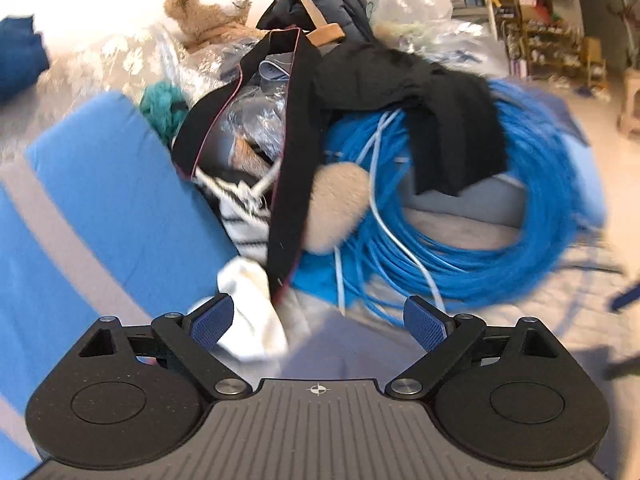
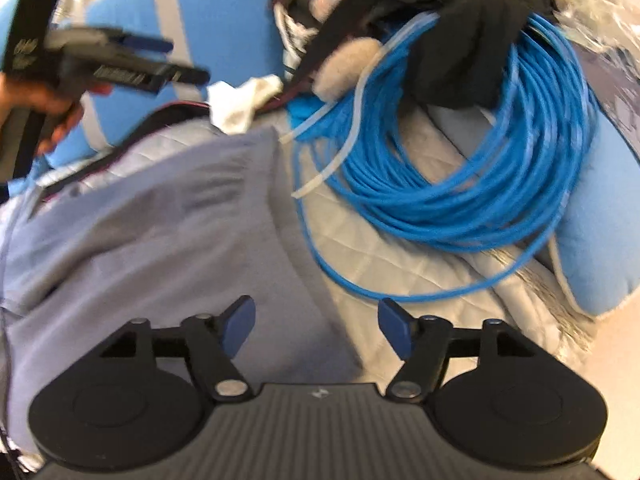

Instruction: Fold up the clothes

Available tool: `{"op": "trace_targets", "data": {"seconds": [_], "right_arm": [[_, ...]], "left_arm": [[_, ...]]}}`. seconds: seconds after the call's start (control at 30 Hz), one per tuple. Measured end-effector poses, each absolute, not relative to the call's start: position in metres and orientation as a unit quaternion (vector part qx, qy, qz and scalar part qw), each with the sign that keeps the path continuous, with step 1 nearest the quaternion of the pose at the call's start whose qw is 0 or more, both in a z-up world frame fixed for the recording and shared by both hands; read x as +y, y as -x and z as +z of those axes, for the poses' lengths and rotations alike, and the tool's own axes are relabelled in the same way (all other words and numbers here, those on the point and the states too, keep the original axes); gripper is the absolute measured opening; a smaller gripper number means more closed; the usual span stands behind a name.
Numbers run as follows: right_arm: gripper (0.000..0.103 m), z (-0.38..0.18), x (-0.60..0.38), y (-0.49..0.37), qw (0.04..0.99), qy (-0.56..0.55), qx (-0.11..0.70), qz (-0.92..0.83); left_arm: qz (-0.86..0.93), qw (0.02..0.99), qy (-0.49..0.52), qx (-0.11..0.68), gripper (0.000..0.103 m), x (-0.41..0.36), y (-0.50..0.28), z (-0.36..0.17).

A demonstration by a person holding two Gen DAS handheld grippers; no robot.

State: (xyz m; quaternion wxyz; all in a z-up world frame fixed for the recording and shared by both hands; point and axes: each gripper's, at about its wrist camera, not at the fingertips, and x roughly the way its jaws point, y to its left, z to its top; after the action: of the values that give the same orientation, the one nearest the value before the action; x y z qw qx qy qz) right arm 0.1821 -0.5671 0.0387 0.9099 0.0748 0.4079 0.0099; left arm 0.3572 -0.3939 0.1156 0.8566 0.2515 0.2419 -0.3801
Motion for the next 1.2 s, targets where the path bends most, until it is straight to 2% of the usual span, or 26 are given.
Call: {"op": "trace_targets", "data": {"seconds": [0.1, 0.13, 0.17, 0.2, 0.43, 0.67, 1.0, 1.2], "right_arm": [[0.089, 0.042, -0.555, -0.185, 0.919, -0.063, 0.388, 0.039], [0.093, 0.044, -0.551, -0.184, 0.923, -0.064, 0.377, 0.048], [0.102, 0.046, -0.547, -0.184, 0.927, -0.065, 0.364, 0.058], [0.103, 0.048, -0.543, -0.183, 0.932, -0.067, 0.351, 0.067], [0.103, 0.054, -0.525, -0.181, 0.936, -0.114, 0.311, 0.116], [0.103, 0.048, -0.511, -0.187, 0.925, -0.073, 0.342, 0.148], [0.103, 0.033, -0.513, -0.227, 0.924, 0.000, 0.358, 0.135], [0.085, 0.012, -0.531, -0.267, 0.914, -0.012, 0.382, 0.134]], "left_arm": [[-0.385, 0.863, -0.196, 0.261, 0.094, -0.350, -0.334, 0.127], [-0.385, 0.866, -0.179, 0.265, 0.094, -0.334, -0.325, 0.132], [-0.384, 0.868, -0.164, 0.269, 0.094, -0.318, -0.317, 0.137], [-0.383, 0.871, -0.154, 0.268, 0.094, -0.300, -0.307, 0.142], [-0.355, 0.892, -0.127, 0.248, 0.095, -0.194, -0.221, 0.178], [-0.318, 0.914, -0.064, 0.245, 0.095, -0.101, -0.131, 0.214], [-0.256, 0.956, -0.058, 0.134, 0.096, -0.031, -0.019, 0.304], [-0.242, 0.960, -0.061, 0.127, 0.100, -0.024, 0.007, 0.318]]}}
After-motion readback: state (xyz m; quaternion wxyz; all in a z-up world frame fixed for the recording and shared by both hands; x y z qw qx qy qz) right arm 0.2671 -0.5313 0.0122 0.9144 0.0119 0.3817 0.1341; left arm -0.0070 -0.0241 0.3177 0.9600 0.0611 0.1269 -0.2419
